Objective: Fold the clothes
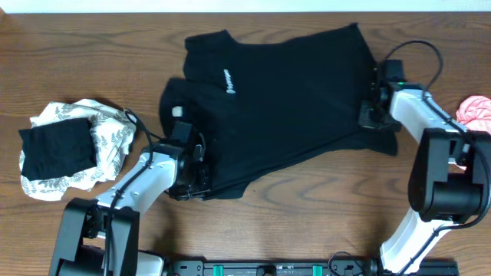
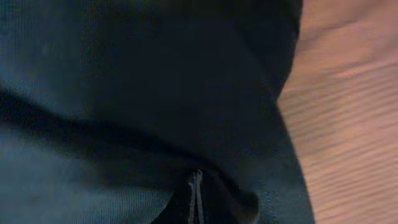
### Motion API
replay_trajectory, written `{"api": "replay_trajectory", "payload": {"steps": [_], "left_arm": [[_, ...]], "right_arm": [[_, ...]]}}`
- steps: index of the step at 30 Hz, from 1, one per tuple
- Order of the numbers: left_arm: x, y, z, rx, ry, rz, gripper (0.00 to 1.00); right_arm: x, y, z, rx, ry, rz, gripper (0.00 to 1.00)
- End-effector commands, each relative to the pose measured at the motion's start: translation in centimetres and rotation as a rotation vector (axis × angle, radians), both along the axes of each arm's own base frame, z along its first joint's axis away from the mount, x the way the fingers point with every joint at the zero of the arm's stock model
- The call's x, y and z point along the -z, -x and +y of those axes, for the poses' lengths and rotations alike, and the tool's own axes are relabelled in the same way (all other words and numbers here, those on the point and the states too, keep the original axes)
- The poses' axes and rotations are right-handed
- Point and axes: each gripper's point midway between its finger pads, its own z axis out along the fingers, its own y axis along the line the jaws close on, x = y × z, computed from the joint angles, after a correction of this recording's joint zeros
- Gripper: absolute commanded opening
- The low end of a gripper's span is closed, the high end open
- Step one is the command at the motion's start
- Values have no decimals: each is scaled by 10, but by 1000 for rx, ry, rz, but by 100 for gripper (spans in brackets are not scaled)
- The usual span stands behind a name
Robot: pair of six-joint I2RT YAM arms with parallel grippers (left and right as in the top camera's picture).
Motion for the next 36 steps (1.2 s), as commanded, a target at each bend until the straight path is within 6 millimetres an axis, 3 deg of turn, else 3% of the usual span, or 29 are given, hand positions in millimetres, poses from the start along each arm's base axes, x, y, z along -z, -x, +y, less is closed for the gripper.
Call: {"api": "replay_trajectory", "payload": {"steps": [1,6,9,12,15,20,26,31,34,36], "left_arm": [[20,27,31,-17,-115,103,6],[17,26,38,-25,-109,99,6],[13,20,38,-16,-103,70,6],[7,12,37,-18,-98,36,6],[1,4,35,-20,-93,6,6],[-3,-4,34,-21,-89,-18,6],[-3,-2,35,-20,-90,-11,6],[-3,-2,34,-21,-90,-14,6],[-3,-4,34,-20,-89,-18,6],[-3,-4,34,-20,-89,-18,6]], "right_arm": [[19,14,-33,-16,96,79,4],[-10,-6,-15,-44,-5,0,9],[-46,-11,3,-69,-105,-50,29],[-80,6,17,-13,-189,-61,43],[-89,26,28,22,-241,-24,40],[-70,61,77,-80,-406,102,30],[-29,109,106,-154,-411,242,24],[-6,137,110,-164,-398,306,22],[8,132,104,-132,-377,256,20],[18,123,89,-89,-304,203,19]]}}
